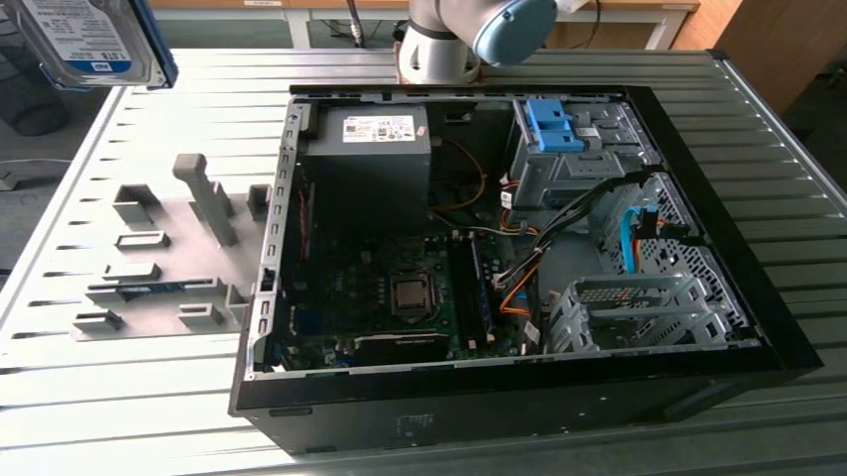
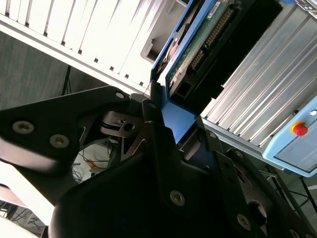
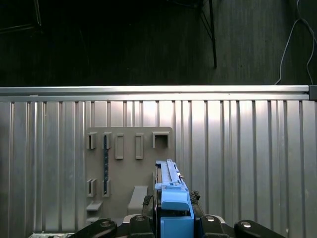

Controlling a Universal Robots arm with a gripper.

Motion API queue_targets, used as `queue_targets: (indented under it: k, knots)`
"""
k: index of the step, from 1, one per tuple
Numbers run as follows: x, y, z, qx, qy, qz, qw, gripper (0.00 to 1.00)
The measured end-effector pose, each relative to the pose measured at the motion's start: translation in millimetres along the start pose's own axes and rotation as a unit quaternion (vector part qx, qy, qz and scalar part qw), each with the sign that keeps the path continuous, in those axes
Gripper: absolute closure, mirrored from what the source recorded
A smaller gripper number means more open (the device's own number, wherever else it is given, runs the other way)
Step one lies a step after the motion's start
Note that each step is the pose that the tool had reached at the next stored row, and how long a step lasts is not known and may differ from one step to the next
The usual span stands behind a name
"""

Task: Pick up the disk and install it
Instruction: 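Pick up the disk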

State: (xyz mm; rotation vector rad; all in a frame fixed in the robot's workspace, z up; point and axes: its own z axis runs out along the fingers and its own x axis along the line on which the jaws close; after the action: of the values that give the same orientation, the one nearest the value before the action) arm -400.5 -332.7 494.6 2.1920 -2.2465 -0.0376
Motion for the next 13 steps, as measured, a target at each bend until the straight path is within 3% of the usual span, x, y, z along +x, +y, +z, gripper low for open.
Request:
queue_targets:
  k: [13]
  knots:
    - [-0.3, -13.5, -0.2, 0.0000, 0.0000, 0.000, 1.0000, 0.63]
